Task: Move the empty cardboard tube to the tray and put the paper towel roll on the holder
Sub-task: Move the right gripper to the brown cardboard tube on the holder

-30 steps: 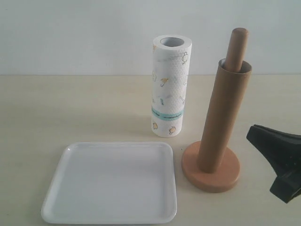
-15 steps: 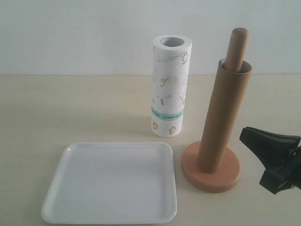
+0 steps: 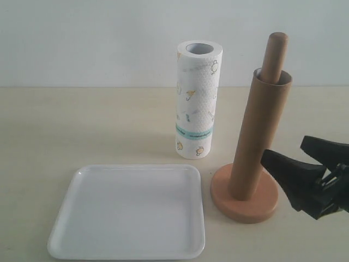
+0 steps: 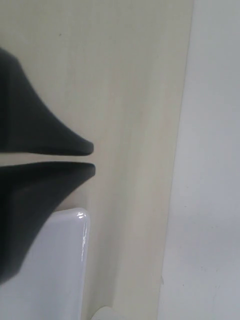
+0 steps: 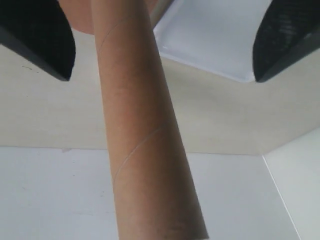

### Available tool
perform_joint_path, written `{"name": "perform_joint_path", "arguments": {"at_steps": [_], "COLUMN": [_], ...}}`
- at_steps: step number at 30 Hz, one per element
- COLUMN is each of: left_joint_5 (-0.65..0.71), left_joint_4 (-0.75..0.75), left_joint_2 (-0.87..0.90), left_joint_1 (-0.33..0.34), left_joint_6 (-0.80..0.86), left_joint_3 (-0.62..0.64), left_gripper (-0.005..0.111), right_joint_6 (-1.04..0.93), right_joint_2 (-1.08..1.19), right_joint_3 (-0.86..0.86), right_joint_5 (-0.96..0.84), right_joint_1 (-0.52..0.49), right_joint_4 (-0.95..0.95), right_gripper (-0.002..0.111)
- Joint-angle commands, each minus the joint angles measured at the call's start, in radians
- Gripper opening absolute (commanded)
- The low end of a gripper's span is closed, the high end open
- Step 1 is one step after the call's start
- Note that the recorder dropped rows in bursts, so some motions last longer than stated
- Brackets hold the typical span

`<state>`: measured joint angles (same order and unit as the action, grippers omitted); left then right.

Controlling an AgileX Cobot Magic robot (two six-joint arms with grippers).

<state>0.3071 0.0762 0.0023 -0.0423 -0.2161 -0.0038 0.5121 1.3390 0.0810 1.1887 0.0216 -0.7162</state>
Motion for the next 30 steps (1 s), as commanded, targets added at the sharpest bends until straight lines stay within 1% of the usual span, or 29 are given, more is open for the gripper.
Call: {"name": "perform_joint_path", "arguments": {"at_steps": [1, 6, 9, 13, 16, 19, 20, 26, 29, 30], "left_joint_5": [-0.001, -0.001, -0.001, -0.001, -0.001, -0.001, -0.001, -0.001, -0.001, -0.001], "left_joint_4": [0.003, 0.003, 0.003, 0.003, 0.003, 0.003, 0.003, 0.003, 0.003, 0.003], "left_joint_2": [-0.002, -0.002, -0.002, -0.002, -0.002, -0.002, -0.002, -0.002, -0.002, -0.002], "left_joint_1": [0.003, 0.003, 0.003, 0.003, 0.003, 0.003, 0.003, 0.003, 0.003, 0.003], "left_joint_6": [0.001, 0.001, 0.001, 0.001, 0.001, 0.001, 0.001, 0.001, 0.001, 0.001], "left_joint_3": [0.004, 0.004, 0.004, 0.004, 0.004, 0.004, 0.004, 0.004, 0.004, 0.004], "left_gripper": [0.004, 0.004, 0.004, 0.004, 0.004, 0.004, 0.004, 0.004, 0.004, 0.004], "right_joint_6": [0.018, 0.029, 0.032, 0.024, -0.014, -0.085, -0.107, -0.115, -0.121, -0.137], "right_joint_2": [-0.001, -0.001, -0.001, -0.001, -0.001, -0.001, -0.001, 0.010, 0.059, 0.111], "right_joint_3": [0.041, 0.074, 0.086, 0.115, 0.140, 0.161, 0.176, 0.211, 0.211, 0.211], "right_joint_5": [-0.026, -0.070, -0.065, -0.128, -0.181, -0.243, -0.299, -0.344, -0.338, -0.311], "right_joint_1": [-0.002, -0.002, 0.002, 0.074, 0.155, 0.210, 0.232, 0.269, 0.269, 0.269], "right_joint_4": [-0.016, -0.021, -0.036, -0.013, 0.075, 0.181, 0.234, 0.289, 0.316, 0.329], "right_gripper": [0.094, 0.094, 0.094, 0.094, 0.094, 0.094, 0.094, 0.094, 0.094, 0.094]}}
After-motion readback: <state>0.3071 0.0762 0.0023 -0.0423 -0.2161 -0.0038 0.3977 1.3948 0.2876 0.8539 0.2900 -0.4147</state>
